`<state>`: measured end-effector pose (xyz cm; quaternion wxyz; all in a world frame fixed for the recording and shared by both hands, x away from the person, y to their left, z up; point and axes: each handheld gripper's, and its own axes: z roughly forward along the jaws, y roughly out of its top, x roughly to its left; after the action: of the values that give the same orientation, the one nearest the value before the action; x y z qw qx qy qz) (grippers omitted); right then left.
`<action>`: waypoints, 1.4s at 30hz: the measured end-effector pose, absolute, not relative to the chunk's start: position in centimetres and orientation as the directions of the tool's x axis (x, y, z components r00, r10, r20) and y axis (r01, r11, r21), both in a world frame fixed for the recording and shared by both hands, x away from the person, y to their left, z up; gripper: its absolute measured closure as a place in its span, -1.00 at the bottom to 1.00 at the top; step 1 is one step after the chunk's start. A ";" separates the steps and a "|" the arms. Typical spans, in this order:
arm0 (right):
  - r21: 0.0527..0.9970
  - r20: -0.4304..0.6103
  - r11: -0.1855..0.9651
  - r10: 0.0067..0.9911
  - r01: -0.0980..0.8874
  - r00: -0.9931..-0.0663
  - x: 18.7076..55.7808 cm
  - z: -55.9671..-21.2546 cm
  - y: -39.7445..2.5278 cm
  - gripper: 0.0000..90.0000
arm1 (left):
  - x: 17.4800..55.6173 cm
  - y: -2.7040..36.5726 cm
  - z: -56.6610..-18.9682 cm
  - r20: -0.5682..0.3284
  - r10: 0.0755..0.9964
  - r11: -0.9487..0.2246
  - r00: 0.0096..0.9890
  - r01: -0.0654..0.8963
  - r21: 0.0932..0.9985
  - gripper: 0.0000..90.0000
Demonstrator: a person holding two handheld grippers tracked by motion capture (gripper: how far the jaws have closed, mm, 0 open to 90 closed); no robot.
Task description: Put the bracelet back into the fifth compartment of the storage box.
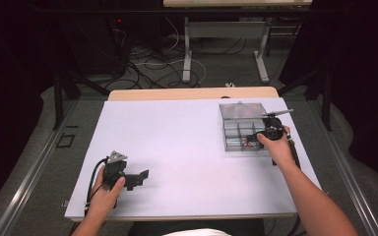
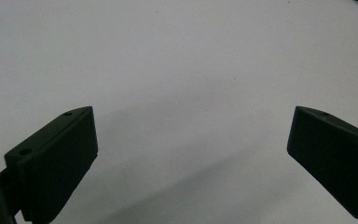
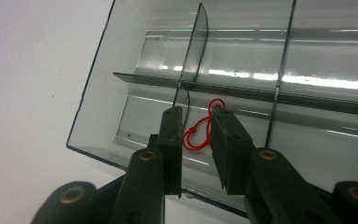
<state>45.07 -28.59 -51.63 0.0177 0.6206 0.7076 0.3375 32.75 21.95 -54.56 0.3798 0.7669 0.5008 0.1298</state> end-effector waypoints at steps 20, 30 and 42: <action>0.603 0.252 0.172 0.885 0.779 -0.391 44.0 -50.9 -27.7 -0.05 | 32.8 22.2 -55.0 -0.194 0.872 -0.196 0.450 0.683 0.703 -0.96; 0.615 0.222 0.196 0.886 0.763 -0.407 43.2 -50.1 -27.0 -0.29 | 32.6 22.3 -54.9 -0.189 0.879 -0.187 0.437 0.682 0.707 -0.96; 0.656 0.181 0.252 0.862 0.711 -0.473 41.5 -49.5 -25.9 -0.65 | 32.7 22.3 -54.8 -0.192 0.878 -0.186 0.439 0.681 0.708 -0.96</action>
<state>41.52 -25.88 -49.46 0.1080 0.5018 0.7838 0.3496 32.74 22.28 -54.83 0.3785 0.7591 0.5135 0.1299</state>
